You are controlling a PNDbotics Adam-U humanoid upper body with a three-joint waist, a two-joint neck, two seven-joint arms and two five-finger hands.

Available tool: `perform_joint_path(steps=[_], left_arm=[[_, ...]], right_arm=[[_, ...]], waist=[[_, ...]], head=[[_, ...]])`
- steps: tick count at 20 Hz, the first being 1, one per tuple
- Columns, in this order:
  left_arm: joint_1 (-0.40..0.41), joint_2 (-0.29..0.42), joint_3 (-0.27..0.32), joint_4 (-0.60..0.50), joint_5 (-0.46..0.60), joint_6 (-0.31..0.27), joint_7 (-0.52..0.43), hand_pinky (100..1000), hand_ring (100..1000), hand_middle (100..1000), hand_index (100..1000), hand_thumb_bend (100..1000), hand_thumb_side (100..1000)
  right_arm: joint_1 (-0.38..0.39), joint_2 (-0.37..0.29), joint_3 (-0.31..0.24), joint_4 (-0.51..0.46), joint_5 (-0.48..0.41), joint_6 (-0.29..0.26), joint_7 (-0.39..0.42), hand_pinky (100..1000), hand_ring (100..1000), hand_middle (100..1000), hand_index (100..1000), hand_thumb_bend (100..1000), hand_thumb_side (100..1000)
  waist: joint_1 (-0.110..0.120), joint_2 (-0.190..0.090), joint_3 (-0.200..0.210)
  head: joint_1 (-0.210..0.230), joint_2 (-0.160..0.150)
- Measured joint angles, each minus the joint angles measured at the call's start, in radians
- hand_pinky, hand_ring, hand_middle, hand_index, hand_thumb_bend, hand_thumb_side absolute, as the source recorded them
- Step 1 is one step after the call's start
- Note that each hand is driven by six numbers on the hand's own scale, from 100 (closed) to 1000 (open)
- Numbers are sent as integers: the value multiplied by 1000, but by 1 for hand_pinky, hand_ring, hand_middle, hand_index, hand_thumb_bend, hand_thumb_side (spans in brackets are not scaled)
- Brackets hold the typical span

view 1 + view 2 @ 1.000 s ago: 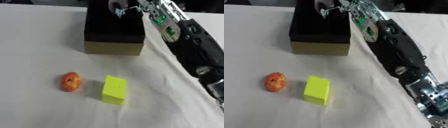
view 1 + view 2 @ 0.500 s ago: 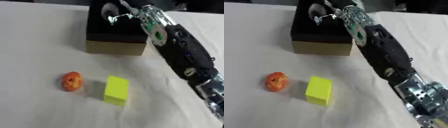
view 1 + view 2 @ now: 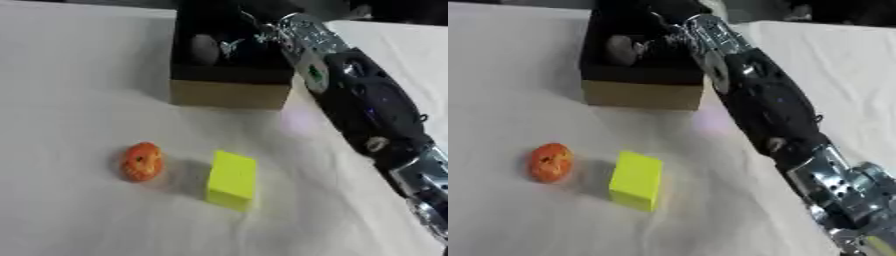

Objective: Pick up objects on the table and place them in the box.

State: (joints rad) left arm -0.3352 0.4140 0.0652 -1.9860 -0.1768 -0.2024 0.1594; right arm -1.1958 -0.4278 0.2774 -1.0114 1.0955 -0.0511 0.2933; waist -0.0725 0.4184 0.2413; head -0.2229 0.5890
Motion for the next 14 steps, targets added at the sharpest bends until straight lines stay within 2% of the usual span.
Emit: perform_joint_path(steps=[1, 2, 3, 10, 11, 12, 14], left_arm=[[0, 0, 0, 0, 0, 0, 0, 691, 760, 772, 851, 100, 942], [0, 0, 0, 0, 0, 0, -1, 691, 760, 772, 851, 100, 942], [0, 0, 0, 0, 0, 1, -2, 691, 760, 772, 851, 100, 942], [3, 0, 0, 0, 0, 4, -7, 692, 761, 770, 850, 100, 943], [4, 0, 0, 0, 0, 5, -8, 693, 762, 771, 850, 100, 945], [6, 0, 0, 0, 0, 5, -8, 693, 762, 771, 851, 100, 945], [8, 1, 0, 0, 0, 6, -9, 695, 764, 774, 852, 100, 948]], right_arm=[[0, 0, 0, 0, 7, 2, 3, 866, 928, 842, 976, 181, 845], [0, 0, 0, 0, 13, 4, 7, 866, 928, 841, 976, 217, 827], [0, 0, -1, 0, 18, 6, 10, 863, 922, 827, 969, 220, 848], [-3, -1, -9, -42, 7, 23, 7, 854, 910, 797, 938, 115, 831], [-5, -2, -12, -57, -6, 27, 2, 854, 908, 793, 930, 100, 938], [-5, -7, -13, -76, -21, 32, -3, 853, 908, 790, 929, 100, 841], [-5, -23, -14, -122, -58, 41, -12, 852, 906, 785, 925, 100, 847]], waist=[[0, 0, 0], [0, 0, 0], [0, 0, 0], [4, -5, -16], [6, -9, -19], [8, -14, -23], [13, -24, -32]], head=[[0, 0], [0, 0], [0, 1], [10, 14], [12, 17], [15, 19], [20, 27]])
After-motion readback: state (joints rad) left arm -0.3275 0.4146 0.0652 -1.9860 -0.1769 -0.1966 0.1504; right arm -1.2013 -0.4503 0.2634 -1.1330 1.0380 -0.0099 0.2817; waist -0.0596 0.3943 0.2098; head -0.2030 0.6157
